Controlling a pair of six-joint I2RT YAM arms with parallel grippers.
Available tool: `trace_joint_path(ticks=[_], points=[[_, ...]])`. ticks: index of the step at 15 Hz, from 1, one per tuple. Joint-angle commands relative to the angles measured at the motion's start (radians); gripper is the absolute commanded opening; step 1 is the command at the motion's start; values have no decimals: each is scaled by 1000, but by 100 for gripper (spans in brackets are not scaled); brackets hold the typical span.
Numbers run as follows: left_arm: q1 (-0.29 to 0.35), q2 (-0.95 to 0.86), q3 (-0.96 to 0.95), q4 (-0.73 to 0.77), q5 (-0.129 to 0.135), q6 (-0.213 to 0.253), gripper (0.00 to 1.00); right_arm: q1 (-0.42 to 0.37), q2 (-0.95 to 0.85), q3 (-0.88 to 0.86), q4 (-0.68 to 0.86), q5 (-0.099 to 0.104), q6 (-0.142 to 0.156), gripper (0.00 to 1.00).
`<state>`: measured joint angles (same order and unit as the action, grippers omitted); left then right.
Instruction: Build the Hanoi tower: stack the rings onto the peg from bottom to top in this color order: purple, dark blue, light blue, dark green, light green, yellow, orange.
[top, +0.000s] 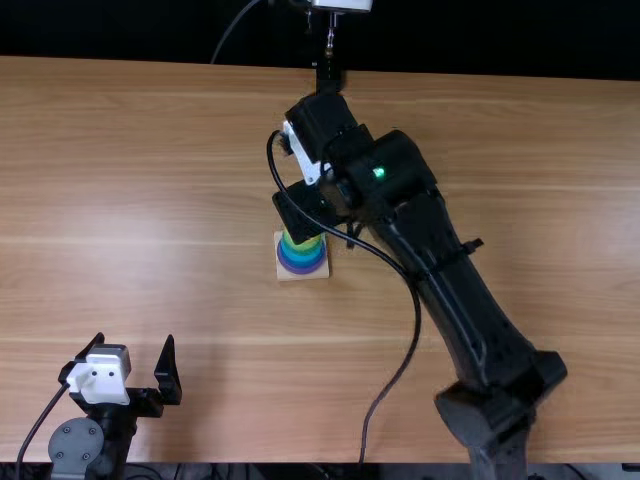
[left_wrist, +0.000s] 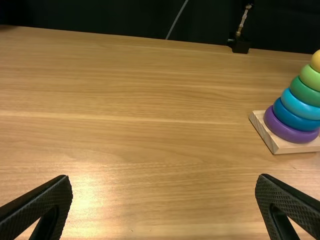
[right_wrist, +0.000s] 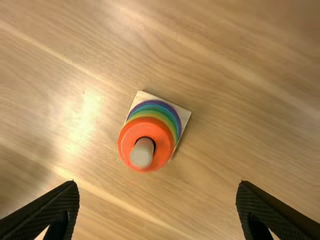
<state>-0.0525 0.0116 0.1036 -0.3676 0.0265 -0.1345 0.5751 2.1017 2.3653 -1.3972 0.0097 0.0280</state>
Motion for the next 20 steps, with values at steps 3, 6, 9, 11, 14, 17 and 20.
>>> trace_joint_path(ticks=[3, 6, 9, 11, 14, 17, 20], points=[[-4, -12, -104, -80, 5, 7, 100, -29, -391, -495, 363, 171, -10, 100], [-4, -12, -104, -80, 5, 7, 100, -207, -741, -983, 848, 288, -8, 100], [-4, -12, -104, -80, 5, 7, 100, -443, -1056, -1324, 1087, 191, -8, 100], [-4, -12, -104, -80, 5, 7, 100, -540, -1276, -1499, 1186, -35, -11, 100], [-4, -12, -104, -80, 5, 7, 100, -574, -1580, -1729, 1199, -61, -13, 100], [-4, -12, -104, -80, 5, 7, 100, -574, -1800, -1919, 1190, -61, -15, 100], [-4, -12, -104, -80, 5, 7, 100, -595, -1953, -2077, 1188, -59, -13, 100]])
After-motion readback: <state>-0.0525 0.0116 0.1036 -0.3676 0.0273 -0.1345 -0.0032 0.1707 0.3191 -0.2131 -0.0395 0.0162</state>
